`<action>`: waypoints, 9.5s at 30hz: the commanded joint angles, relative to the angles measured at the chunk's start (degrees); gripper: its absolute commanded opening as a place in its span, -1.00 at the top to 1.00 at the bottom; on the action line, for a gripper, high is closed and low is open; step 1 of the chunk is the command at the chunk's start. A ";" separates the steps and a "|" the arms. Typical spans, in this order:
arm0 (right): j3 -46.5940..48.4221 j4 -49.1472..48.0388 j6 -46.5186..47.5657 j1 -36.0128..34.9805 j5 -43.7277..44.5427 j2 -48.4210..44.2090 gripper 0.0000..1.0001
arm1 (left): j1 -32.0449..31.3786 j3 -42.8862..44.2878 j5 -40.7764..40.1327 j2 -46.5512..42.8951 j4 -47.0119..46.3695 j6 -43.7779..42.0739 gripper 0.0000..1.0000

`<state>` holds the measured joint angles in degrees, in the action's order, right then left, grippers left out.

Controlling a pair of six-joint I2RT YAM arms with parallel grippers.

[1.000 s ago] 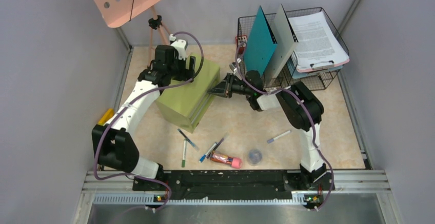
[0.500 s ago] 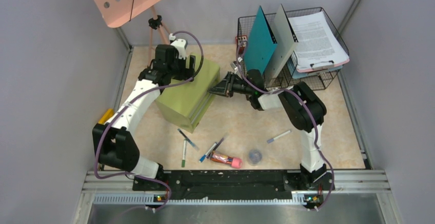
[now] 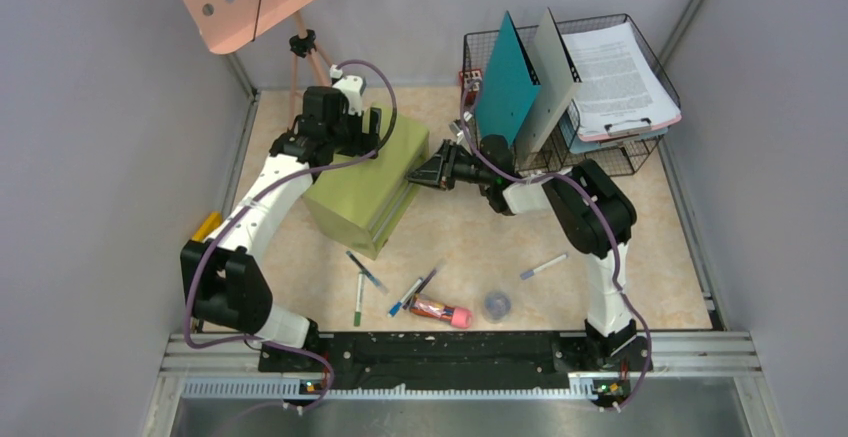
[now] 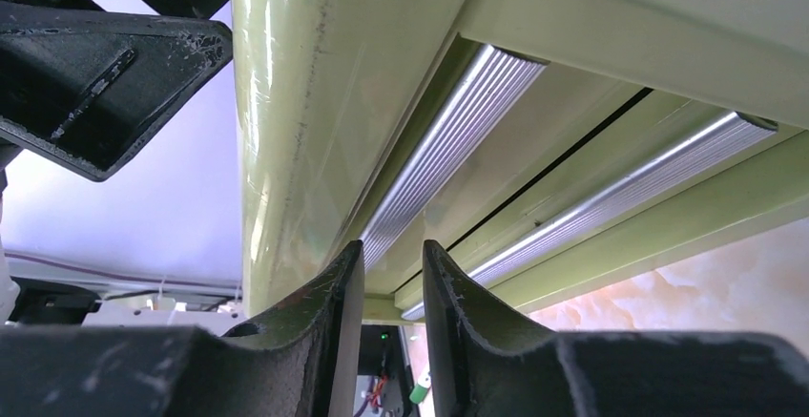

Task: Organize the desk
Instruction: Open the drawer in the storage box, then pick up the stationery from the center of the board, then place the stationery in the drawer.

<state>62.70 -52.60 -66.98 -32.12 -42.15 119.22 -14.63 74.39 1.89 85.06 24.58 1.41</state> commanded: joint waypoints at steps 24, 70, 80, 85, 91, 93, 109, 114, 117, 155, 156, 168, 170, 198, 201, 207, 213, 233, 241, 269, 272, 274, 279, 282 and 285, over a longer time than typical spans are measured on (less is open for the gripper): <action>7.97 -11.54 -14.26 -3.13 0.36 5.76 0.44 | 0.58 -4.46 0.44 5.73 12.76 -2.72 -0.76; 5.45 -7.91 -6.35 -1.28 -0.80 1.03 1.00 | 0.58 -5.86 2.06 6.94 11.41 0.17 -0.75; 3.74 -12.02 -8.34 -0.76 -2.12 0.05 1.00 | 0.74 -5.42 1.28 7.18 11.90 0.08 -0.75; 3.48 -12.24 -8.09 -0.41 -3.05 -0.39 1.00 | 0.97 -5.24 1.21 7.23 12.04 0.08 -0.74; 3.63 -10.84 -6.32 0.06 -4.82 -1.29 1.00 | 1.36 -4.20 1.01 7.29 12.87 -0.09 -0.75; 3.44 -10.98 -6.36 0.00 -5.07 -1.71 1.00 | 1.51 -3.67 0.94 7.47 13.48 -0.16 -0.75; 0.05 -11.99 -6.23 0.44 -7.27 -5.05 1.00 | 2.06 -1.79 0.35 8.19 14.92 -0.62 -0.75; -1.57 -11.42 -4.53 0.98 -7.93 -6.67 1.00 | 2.06 -1.64 0.25 8.26 15.04 -0.88 -0.76; -2.83 -10.34 -2.63 1.21 -8.35 -7.84 1.00 | 2.09 -1.39 -0.33 8.27 15.26 -0.88 -0.76; -3.15 36.10 43.25 3.31 -6.12 -26.29 0.09 | 2.22 1.52 -3.94 5.11 16.65 -4.06 -0.94; -1.91 38.31 45.34 3.29 -5.67 -26.57 0.06 | 2.24 1.74 -4.14 4.85 16.69 -4.05 -0.94; 12.56 57.57 67.37 -4.09 7.65 -23.43 0.09 | 2.42 3.09 -4.82 3.91 16.55 -4.08 -0.96; 14.31 58.66 70.24 -5.47 9.81 -22.44 0.14 | 2.50 3.01 -4.73 4.07 16.48 -3.88 -0.96; 21.06 76.08 84.65 -14.16 26.55 -18.47 0.31 | 3.46 2.33 -4.59 3.38 16.03 -4.16 -0.94; 21.09 77.84 85.36 -14.12 26.92 -19.35 0.32 | 3.60 2.03 -4.62 3.36 16.08 -4.19 -0.94; 20.41 78.87 83.63 -14.08 26.42 -21.98 0.28 | 3.80 2.11 -4.68 3.08 16.12 -4.14 -0.94; 22.66 79.73 82.08 -12.67 28.83 -27.24 -0.15 | 3.91 3.47 -5.00 2.88 16.29 -4.19 -0.95; -9.56 107.71 114.81 1.13 29.44 -53.90 -0.49 | 7.60 5.42 -5.96 -1.97 13.92 -3.52 -0.96; -20.86 97.90 119.21 1.18 34.40 -50.41 -0.49 | 8.22 4.23 -5.32 -3.57 14.29 -3.41 -0.96; -19.47 94.20 119.28 1.18 36.33 -42.00 1.00 | 9.67 2.57 -4.53 -6.01 14.31 -5.00 -0.96; -12.64 97.37 117.54 1.18 34.91 -41.94 1.00 | 10.45 2.84 -4.51 -7.35 14.65 -5.22 -0.96; -7.14 99.60 116.22 1.15 32.52 -41.66 1.00 | 11.17 3.07 -4.44 -8.12 14.59 -5.46 -0.96; 7.13 105.26 113.24 0.94 26.86 -39.50 1.00 | 13.11 3.81 -3.80 -9.23 15.01 -5.70 -0.96; 14.81 105.68 113.33 -2.02 26.72 -38.33 1.00 | 13.92 4.21 -3.65 -9.75 14.98 -5.68 -0.96; 19.17 103.09 116.86 -7.37 30.79 -36.61 1.00 | 14.28 5.10 -3.04 -9.78 15.33 -4.99 -0.96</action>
<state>75.99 50.39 47.57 -33.74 -11.97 80.55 -0.97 77.67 -1.56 77.21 40.05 -3.53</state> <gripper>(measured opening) 0.035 0.980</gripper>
